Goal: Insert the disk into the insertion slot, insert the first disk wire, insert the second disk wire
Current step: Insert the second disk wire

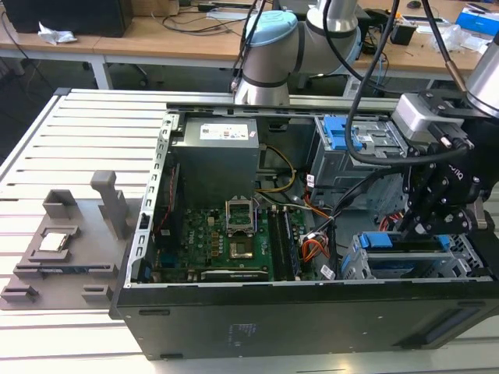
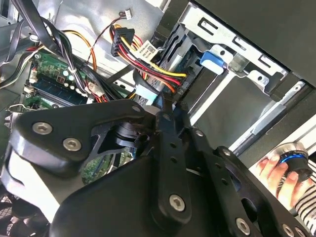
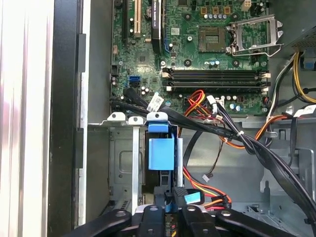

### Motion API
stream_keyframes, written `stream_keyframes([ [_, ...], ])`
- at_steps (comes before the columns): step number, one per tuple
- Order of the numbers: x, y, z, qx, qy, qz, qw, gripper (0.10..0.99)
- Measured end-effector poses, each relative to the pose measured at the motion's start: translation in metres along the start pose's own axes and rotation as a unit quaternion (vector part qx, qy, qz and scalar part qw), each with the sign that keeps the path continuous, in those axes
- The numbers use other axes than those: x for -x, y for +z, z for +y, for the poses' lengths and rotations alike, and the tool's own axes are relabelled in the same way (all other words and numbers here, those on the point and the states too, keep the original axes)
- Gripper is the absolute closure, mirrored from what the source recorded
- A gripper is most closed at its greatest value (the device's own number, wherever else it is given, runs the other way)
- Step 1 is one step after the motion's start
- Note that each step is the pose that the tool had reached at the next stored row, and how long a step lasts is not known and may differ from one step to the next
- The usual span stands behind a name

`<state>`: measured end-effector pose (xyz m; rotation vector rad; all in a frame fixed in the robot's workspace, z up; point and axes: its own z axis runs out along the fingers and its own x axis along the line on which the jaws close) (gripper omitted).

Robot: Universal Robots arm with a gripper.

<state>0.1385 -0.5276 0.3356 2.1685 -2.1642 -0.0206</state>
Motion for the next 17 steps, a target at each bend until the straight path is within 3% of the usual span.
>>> stream_keyframes([
  [1, 0.0, -0.0012, 0.0001, 0.0, 0.0, -0.0004, 1.0, 0.863],
  [3, -0.0003, -0.0209, 0.0014, 0.0, 0.0, 0.0001, 1.0, 0.863],
  [5, 0.001, -0.0271, 0.0018, 0.0, 0.0, 0.0006, 1.0, 0.863],
  [8, 0.0037, -0.047, 0.0031, 0.0, 0.0, 0.0008, 1.0, 0.98],
  [10, 0.0046, -0.0566, 0.0037, 0.0, 0.0, 0.0009, 1.0, 0.98],
  [17, 0.0045, -0.057, 0.0037, 0.0, 0.0, 0.0008, 1.0, 0.98],
])
